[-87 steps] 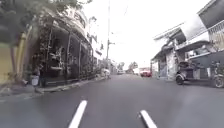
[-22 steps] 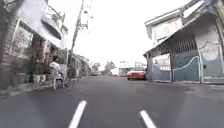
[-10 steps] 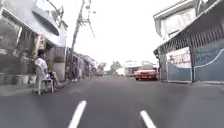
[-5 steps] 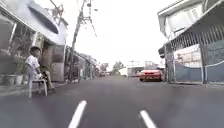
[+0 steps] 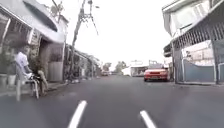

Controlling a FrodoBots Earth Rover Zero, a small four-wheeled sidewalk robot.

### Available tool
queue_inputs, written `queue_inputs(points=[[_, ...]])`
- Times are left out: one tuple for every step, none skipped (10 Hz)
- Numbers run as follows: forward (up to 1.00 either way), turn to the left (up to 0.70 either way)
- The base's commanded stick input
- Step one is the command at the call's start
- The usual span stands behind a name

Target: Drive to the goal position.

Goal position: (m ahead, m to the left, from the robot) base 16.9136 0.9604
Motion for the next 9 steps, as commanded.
queue_inputs(points=[[1.00,0.00],[1.00,0.00],[1.00,-0.11],[1.00,-0.32],[1.00,-0.40],[1.00,-0.40],[1.00,-0.40],[1.00,-0.26],[1.00,-0.01]])
